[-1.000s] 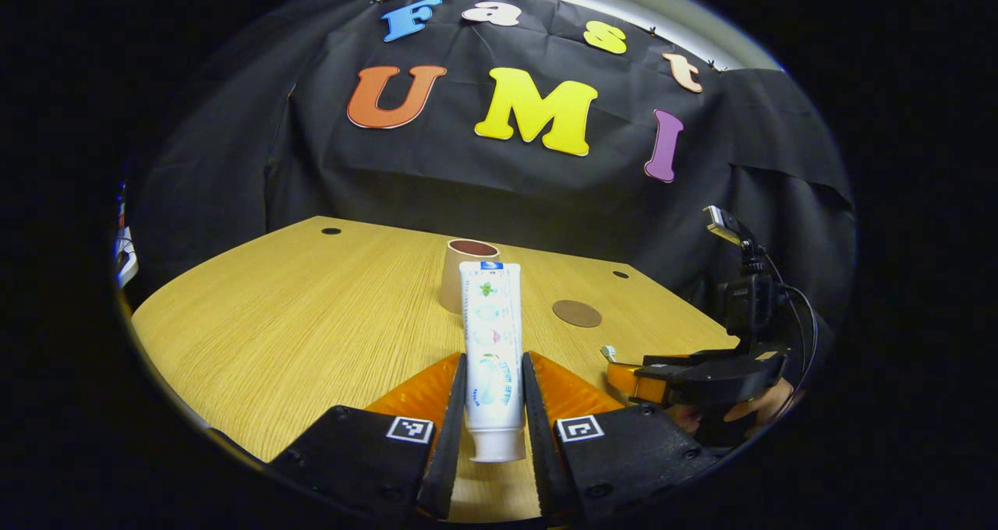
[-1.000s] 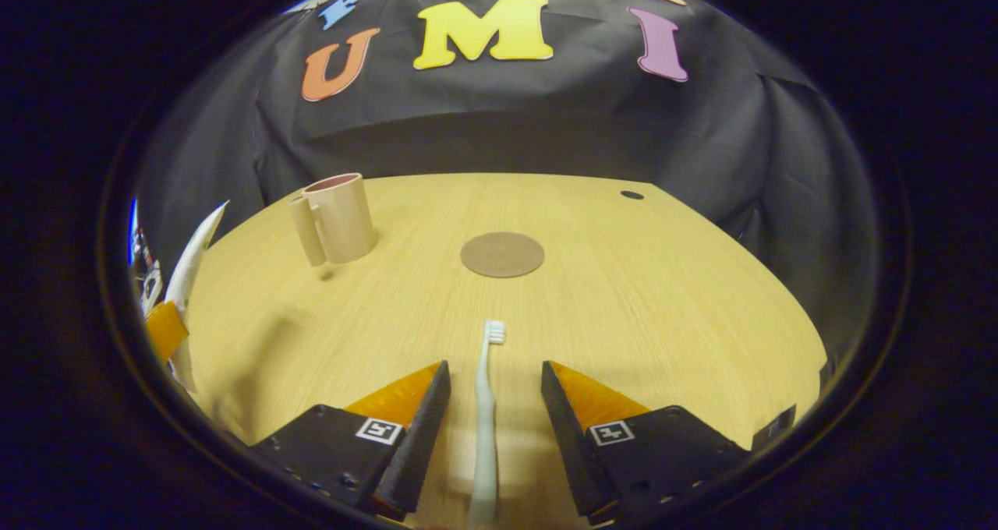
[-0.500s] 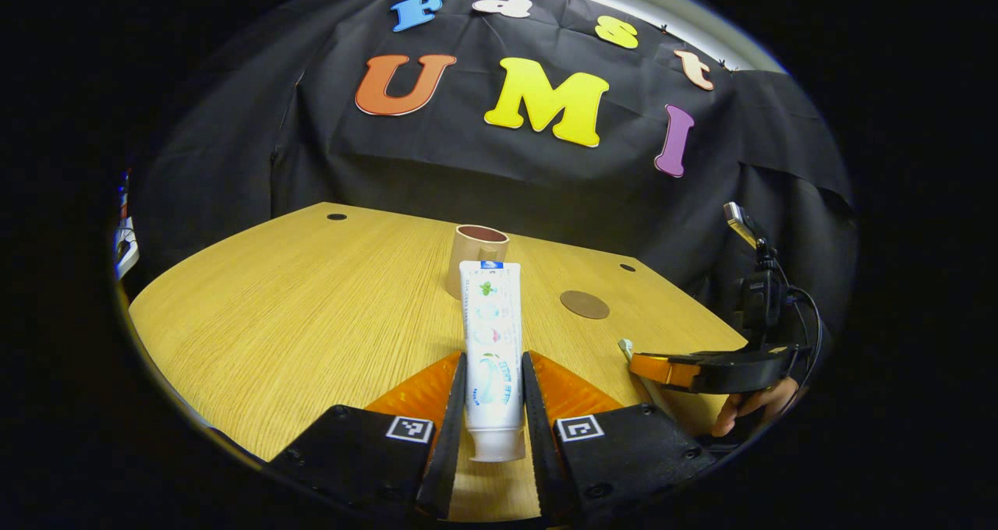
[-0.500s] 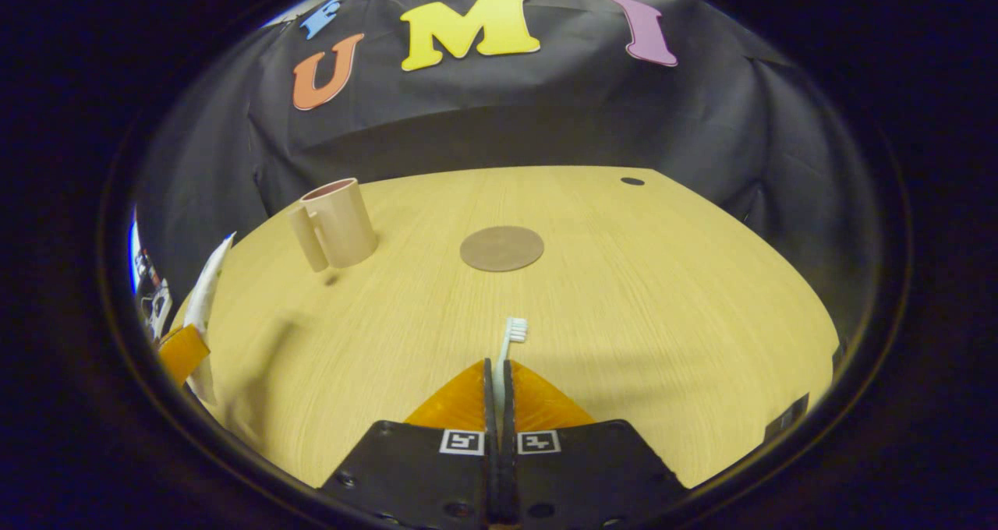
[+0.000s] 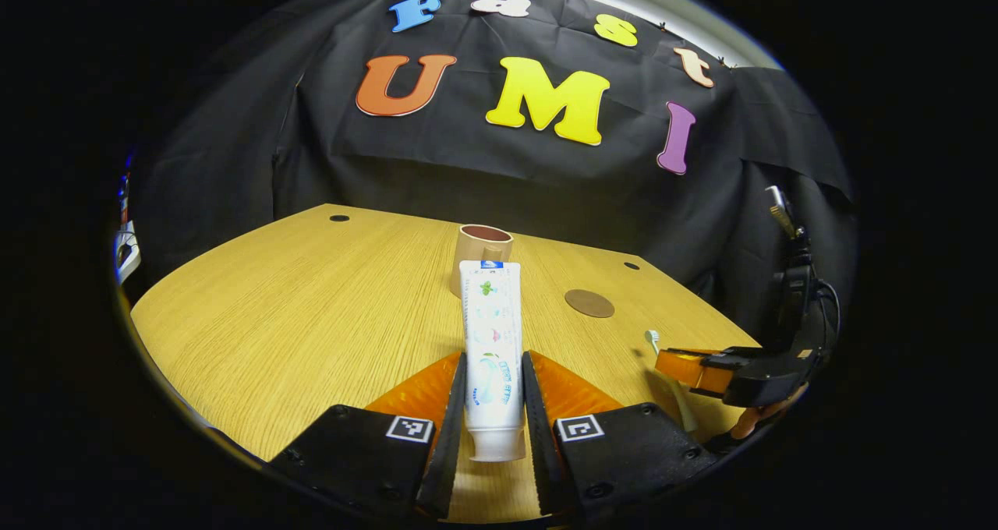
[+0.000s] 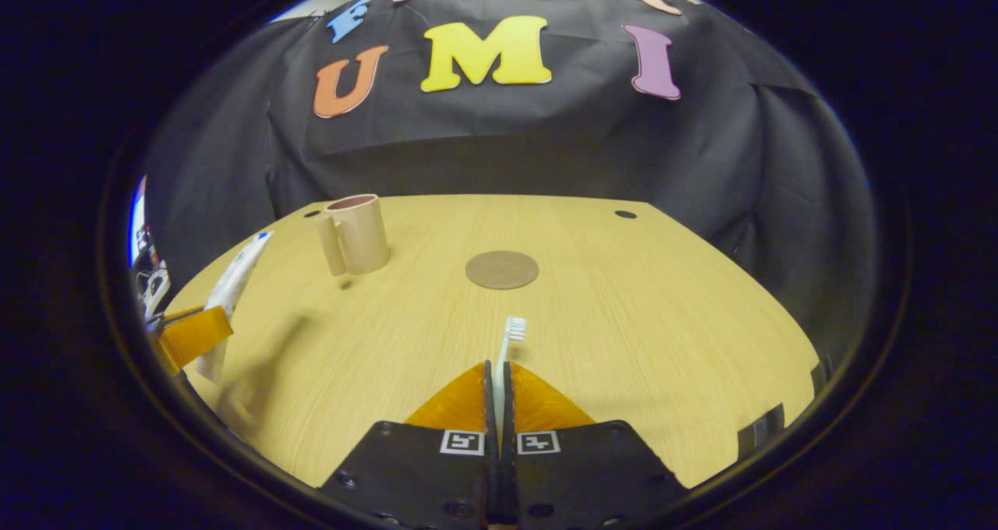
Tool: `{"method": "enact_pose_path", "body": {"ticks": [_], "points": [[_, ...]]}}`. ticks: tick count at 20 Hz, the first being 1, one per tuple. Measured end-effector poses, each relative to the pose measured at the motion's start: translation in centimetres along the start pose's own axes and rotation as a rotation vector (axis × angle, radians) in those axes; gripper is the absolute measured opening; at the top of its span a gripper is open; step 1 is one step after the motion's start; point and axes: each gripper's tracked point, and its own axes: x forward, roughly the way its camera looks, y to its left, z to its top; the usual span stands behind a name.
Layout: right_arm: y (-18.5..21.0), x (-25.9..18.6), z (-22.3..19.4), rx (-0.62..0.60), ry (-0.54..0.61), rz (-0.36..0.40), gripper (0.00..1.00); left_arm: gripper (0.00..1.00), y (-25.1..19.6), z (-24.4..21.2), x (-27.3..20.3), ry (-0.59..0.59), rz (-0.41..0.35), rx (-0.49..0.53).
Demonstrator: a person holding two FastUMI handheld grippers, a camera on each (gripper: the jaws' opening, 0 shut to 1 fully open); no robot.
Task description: Put the toothbrush and toothpaste on the desktop into the cup, then pick up the cup and place it on the coaster on the desktop.
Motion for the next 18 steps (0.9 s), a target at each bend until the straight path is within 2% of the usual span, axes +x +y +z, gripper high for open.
{"method": "enact_pose_path", "body": {"ticks": [6,10,14,18], "points": [[0.9,-5.6,6.3,0.002,-0.256,0.024,0.00,0.43,-0.2,0.4,-0.1,-0.011,0.000,0.007],[0.8,-8.2,8.9,-0.006,-0.363,0.018,0.00,0.43,-0.1,2.3,0.0,-0.047,0.005,0.020],[1.1,-8.7,9.4,-0.020,-0.387,0.022,0.01,0.43,0.3,7.3,1.2,-0.151,0.011,0.070],[0.9,-8.8,9.3,-0.048,-0.381,0.020,0.00,0.43,0.8,12.0,2.5,-0.256,-0.016,0.076]]}}
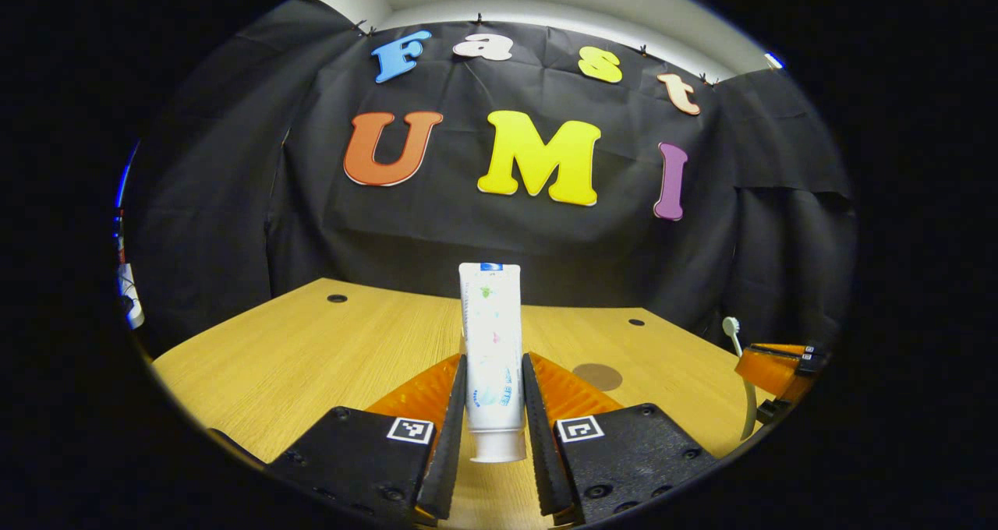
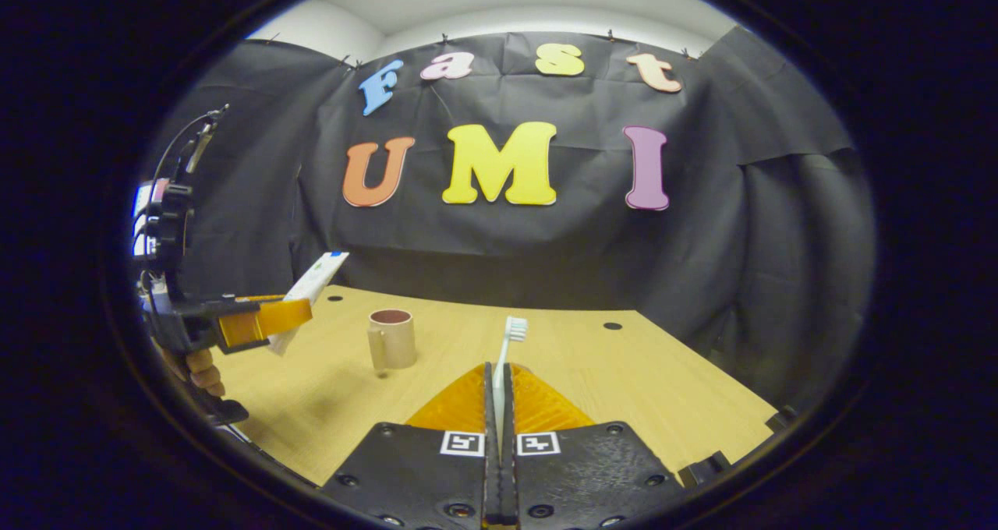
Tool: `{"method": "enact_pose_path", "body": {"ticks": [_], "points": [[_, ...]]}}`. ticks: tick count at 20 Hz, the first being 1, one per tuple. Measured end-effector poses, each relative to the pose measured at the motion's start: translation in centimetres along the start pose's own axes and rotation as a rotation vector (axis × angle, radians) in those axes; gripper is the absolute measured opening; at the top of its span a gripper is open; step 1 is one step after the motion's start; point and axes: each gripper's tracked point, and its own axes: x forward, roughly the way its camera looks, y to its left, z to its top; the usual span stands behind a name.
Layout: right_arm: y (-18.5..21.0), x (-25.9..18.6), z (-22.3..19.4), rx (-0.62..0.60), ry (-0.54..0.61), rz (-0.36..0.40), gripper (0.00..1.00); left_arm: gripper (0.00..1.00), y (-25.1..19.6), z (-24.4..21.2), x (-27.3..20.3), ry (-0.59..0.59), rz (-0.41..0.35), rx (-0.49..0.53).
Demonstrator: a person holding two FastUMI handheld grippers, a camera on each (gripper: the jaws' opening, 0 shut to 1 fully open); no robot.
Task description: Put the toothbrush and toothpaste on the desktop into the cup, then pick up the cup and place it on the coaster on the desktop.
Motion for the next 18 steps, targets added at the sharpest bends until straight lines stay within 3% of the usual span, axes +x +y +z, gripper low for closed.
{"method": "enact_pose_path", "body": {"ticks": [2,3,4,6,8,13,18], "points": [[0.0,-0.1,-0.3,-0.003,0.001,0.001,0.00,0.47,0.1,1.1,1.4,-0.019,-0.022,-0.019],[0.1,-0.1,-0.5,-0.001,0.005,0.003,0.00,0.43,0.3,1.3,2.2,-0.018,-0.027,-0.035],[0.1,0.1,-0.6,-0.004,0.007,0.006,0.01,0.48,0.5,1.8,3.1,-0.026,-0.034,-0.044],[-0.3,0.2,-0.8,-0.015,0.009,0.000,0.00,0.39,1.4,2.9,5.4,-0.064,-0.025,-0.022],[-0.5,0.4,-0.9,-0.010,0.010,-0.002,0.00,0.43,1.9,3.6,8.0,-0.092,-0.023,0.020],[-2.2,1.0,-2.2,-0.010,0.039,-0.028,0.01,0.43,-0.1,4.4,12.8,-0.110,-0.139,0.030],[-3.3,1.2,-3.3,-0.001,0.063,-0.041,0.00,0.44,-1.3,3.9,15.9,-0.101,-0.181,0.033]]}}
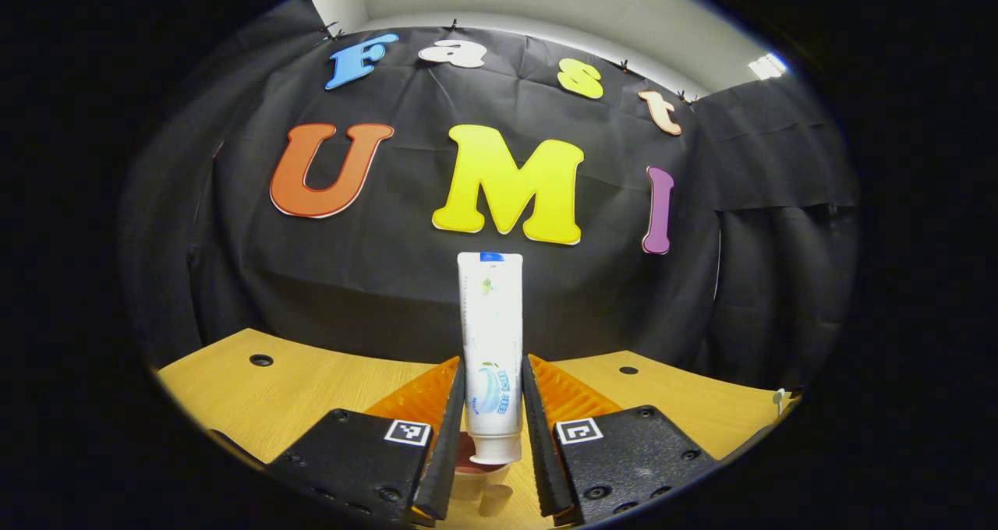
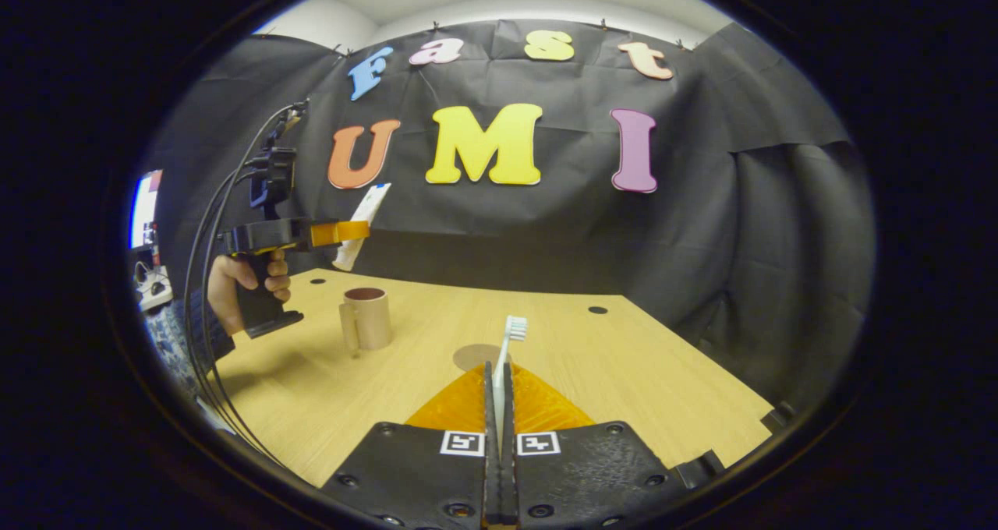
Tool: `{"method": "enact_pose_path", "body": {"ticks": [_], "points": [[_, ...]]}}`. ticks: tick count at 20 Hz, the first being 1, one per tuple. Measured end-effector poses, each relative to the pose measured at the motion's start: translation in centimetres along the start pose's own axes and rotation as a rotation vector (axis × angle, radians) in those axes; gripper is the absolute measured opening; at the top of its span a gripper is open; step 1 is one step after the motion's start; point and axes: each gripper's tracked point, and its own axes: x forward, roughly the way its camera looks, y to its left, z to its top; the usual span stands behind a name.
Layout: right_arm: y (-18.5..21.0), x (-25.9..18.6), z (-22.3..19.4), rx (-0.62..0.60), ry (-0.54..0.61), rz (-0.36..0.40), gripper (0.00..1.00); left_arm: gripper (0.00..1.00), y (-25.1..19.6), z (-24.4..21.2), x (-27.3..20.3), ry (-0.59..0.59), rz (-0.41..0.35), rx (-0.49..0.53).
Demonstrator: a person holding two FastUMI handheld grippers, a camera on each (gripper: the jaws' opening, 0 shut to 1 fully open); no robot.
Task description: Put the toothbrush and toothpaste on the desktop into the cup, then pick up the cup and place it on the coaster on the desktop.
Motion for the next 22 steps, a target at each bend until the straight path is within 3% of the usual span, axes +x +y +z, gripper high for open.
{"method": "enact_pose_path", "body": {"ticks": [8,10,11,15,16,17,18,19,22], "points": [[-0.5,0.2,-0.8,0.016,0.016,-0.004,0.00,0.45,1.0,-1.9,0.6,0.041,0.030,-0.015],[-0.5,0.2,-1.0,0.011,0.016,-0.003,0.00,0.52,1.6,-2.1,0.8,0.045,0.052,0.001],[-0.4,0.2,-1.0,0.011,0.016,0.000,0.00,0.47,1.9,-2.2,1.0,0.044,0.060,0.014],[-0.4,0.3,-1.5,0.010,0.025,0.004,0.01,0.47,2.7,-2.1,1.2,0.043,0.079,0.033],[-0.3,0.2,-1.5,0.011,0.026,0.006,0.00,0.56,2.5,-2.2,1.0,0.045,0.072,0.027],[-0.4,0.2,-1.6,0.014,0.026,0.006,0.00,0.45,2.3,-2.3,0.9,0.043,0.067,0.021],[-0.5,0.3,-1.7,0.014,0.029,0.007,0.00,0.46,2.4,-2.3,0.9,0.040,0.068,0.016],[-0.5,0.4,-1.8,0.014,0.033,0.006,0.01,0.51,2.6,-2.5,0.8,0.041,0.074,0.014],[-0.4,0.6,-1.9,0.017,0.036,0.007,0.00,0.89,3.3,-3.0,0.5,0.057,0.104,0.010]]}}
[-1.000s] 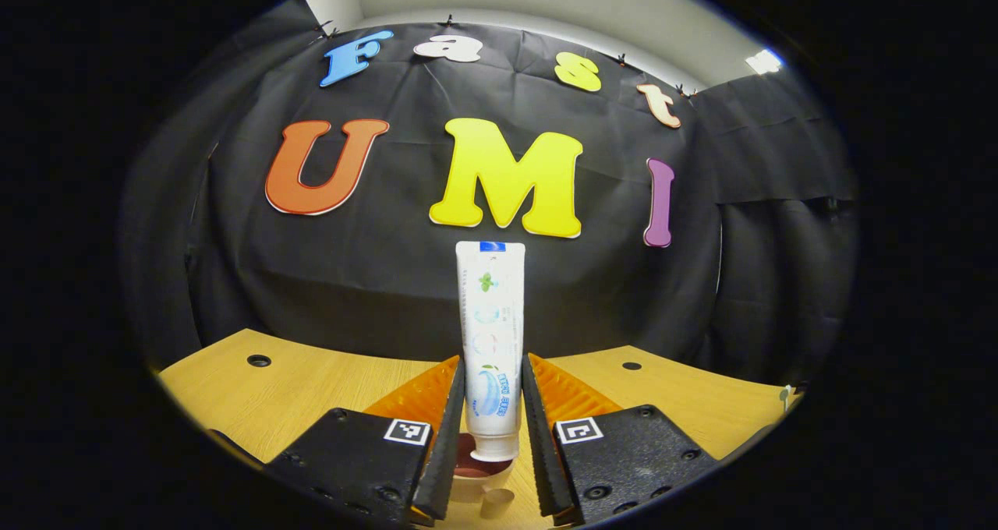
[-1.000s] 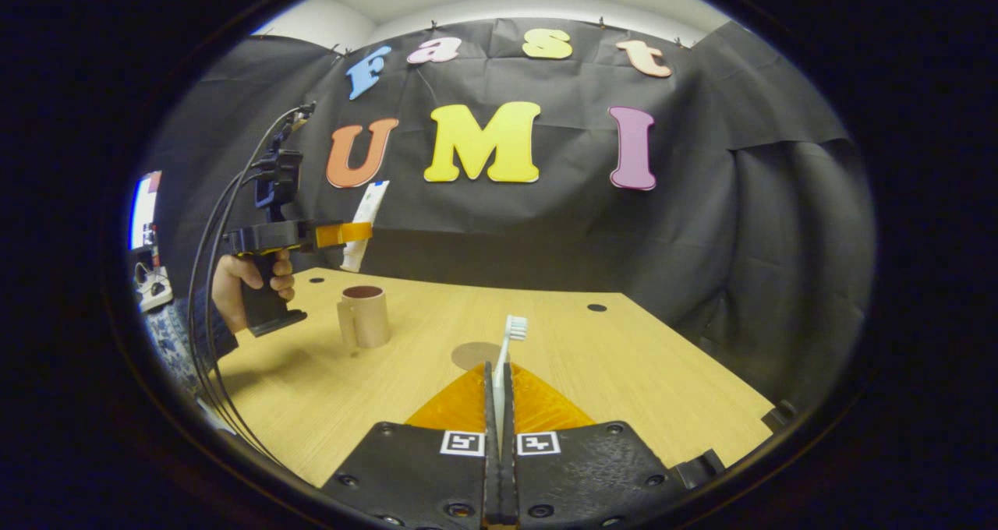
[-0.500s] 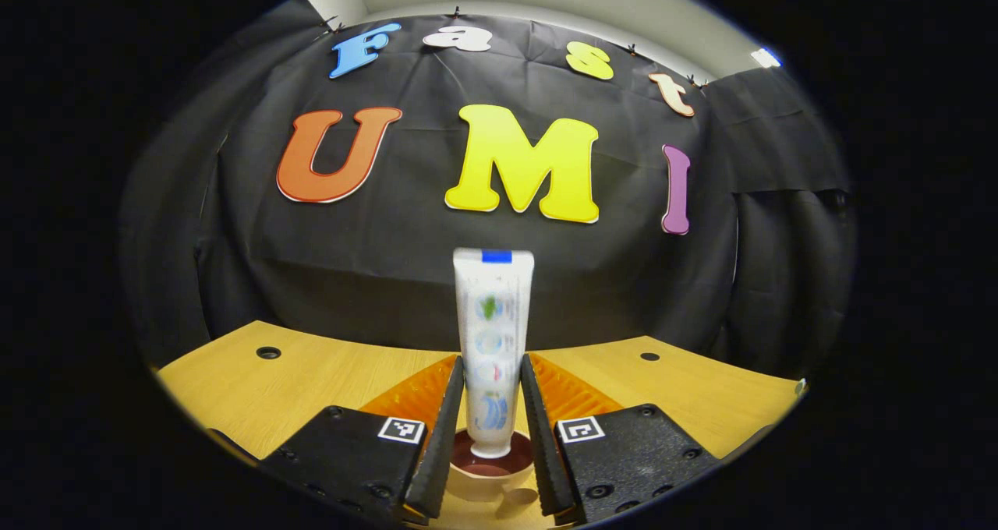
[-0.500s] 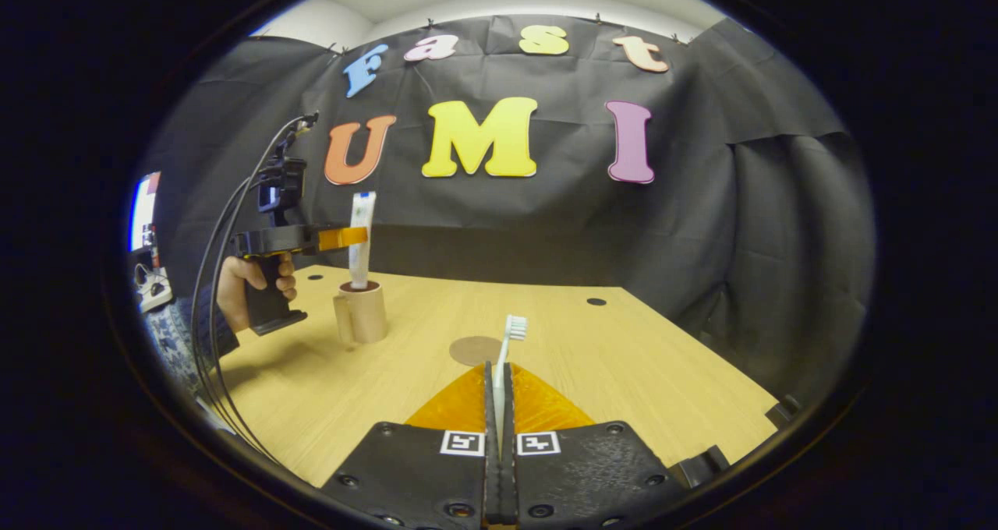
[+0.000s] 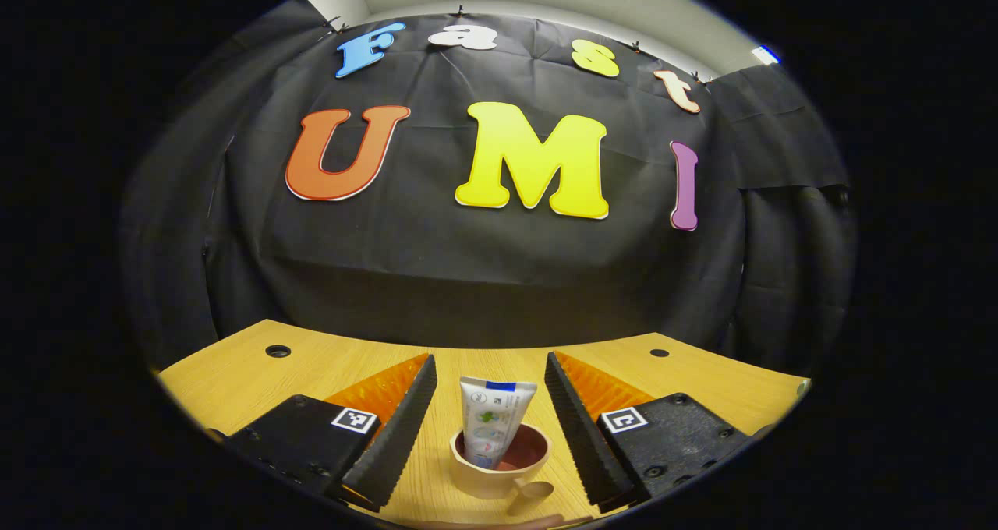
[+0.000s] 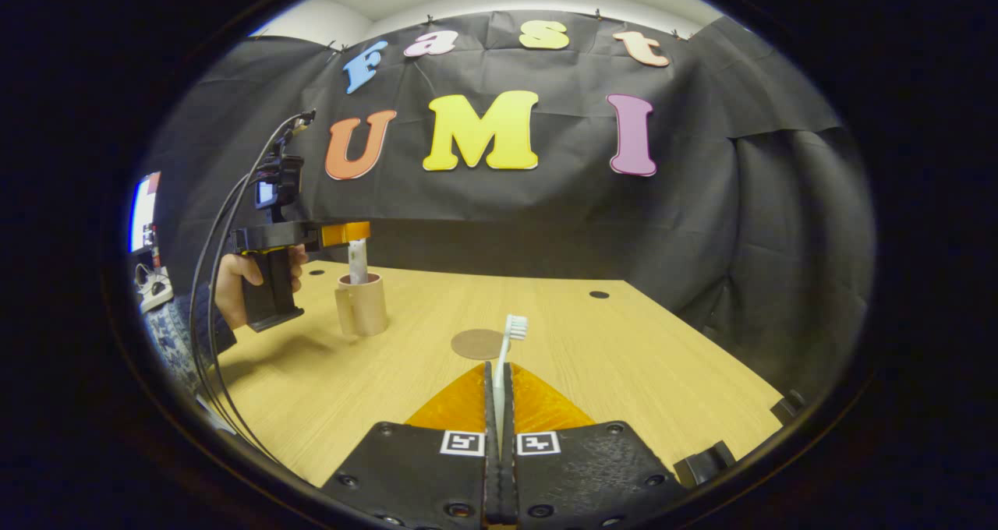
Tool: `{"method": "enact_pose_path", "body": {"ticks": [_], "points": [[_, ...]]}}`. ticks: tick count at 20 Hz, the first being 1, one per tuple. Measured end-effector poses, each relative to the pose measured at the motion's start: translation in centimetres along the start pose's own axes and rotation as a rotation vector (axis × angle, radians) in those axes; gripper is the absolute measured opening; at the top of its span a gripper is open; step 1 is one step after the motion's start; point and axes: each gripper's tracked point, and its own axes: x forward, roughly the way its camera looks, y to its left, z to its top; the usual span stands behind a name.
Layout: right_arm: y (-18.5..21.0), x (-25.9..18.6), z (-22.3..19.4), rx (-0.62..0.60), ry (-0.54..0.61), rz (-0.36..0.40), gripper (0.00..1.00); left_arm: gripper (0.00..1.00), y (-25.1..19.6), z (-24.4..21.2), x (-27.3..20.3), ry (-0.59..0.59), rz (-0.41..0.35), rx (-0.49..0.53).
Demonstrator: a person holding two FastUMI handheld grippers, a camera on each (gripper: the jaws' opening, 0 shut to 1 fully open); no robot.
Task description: Put the toothbrush and toothpaste on the desktop into the cup, then pick up the cup and place it on the coaster on the desktop.
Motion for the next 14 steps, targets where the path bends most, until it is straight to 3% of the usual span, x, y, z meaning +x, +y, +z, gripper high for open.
{"method": "enact_pose_path", "body": {"ticks": [3,6,14], "points": [[0.4,0.2,0.3,0.002,-0.006,0.009,0.00,0.99,0.1,-0.3,-0.8,0.003,0.007,0.008],[1.9,1.1,0.6,0.020,0.007,0.045,0.00,0.99,0.7,-0.5,-2.1,-0.013,0.034,0.052],[5.5,4.5,4.6,0.017,-0.038,0.044,0.00,0.98,1.4,-2.1,-8.2,-0.010,0.056,0.028]]}}
